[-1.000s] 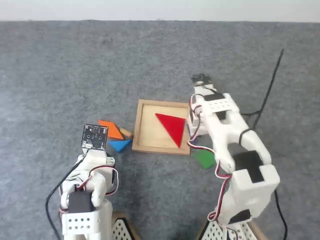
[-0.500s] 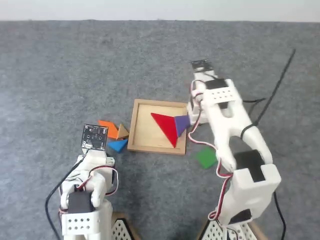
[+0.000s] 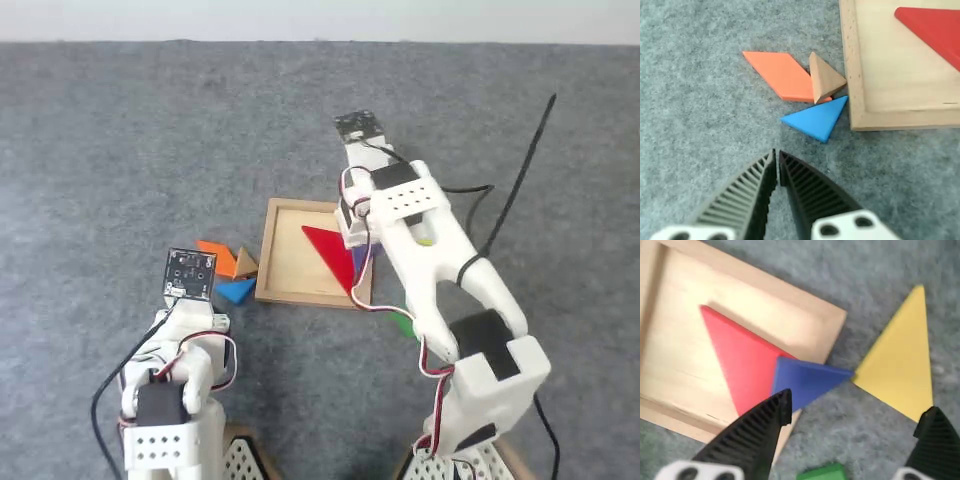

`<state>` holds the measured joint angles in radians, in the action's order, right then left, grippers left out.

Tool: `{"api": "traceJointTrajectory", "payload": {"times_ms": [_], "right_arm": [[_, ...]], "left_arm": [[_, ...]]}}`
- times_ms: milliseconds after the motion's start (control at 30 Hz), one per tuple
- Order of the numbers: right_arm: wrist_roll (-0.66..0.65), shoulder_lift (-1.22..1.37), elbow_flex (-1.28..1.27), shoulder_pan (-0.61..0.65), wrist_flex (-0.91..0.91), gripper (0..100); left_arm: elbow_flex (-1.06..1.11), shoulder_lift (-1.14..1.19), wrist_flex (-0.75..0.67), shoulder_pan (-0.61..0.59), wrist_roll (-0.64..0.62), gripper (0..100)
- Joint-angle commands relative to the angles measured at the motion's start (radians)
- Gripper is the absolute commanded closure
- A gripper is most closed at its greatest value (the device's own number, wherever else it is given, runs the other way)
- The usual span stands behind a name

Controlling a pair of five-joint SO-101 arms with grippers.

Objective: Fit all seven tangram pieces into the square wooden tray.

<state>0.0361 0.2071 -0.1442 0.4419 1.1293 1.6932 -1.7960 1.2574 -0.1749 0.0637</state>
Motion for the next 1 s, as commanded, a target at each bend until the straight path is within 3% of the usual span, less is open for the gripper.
{"api": "traceJointTrajectory", "payload": {"times_ms": [0,300,767,967], "right_arm": [[0.006,-0.022,0.015,0.013,-0.048,60.3],[-0.014,0.166,0.028,-0.021,-0.099,60.3],[-0.014,0.084,0.025,-0.200,0.001,60.3],[-0.006,-0.027,0.018,-0.128,0.012,60.2]], "left_arm": [[-0.008,-0.020,0.005,-0.005,-0.008,99],[-0.008,-0.020,0.005,-0.005,-0.008,99],[-0.008,-0.020,0.005,-0.005,-0.008,99],[-0.008,-0.020,0.005,-0.005,-0.008,99]]}}
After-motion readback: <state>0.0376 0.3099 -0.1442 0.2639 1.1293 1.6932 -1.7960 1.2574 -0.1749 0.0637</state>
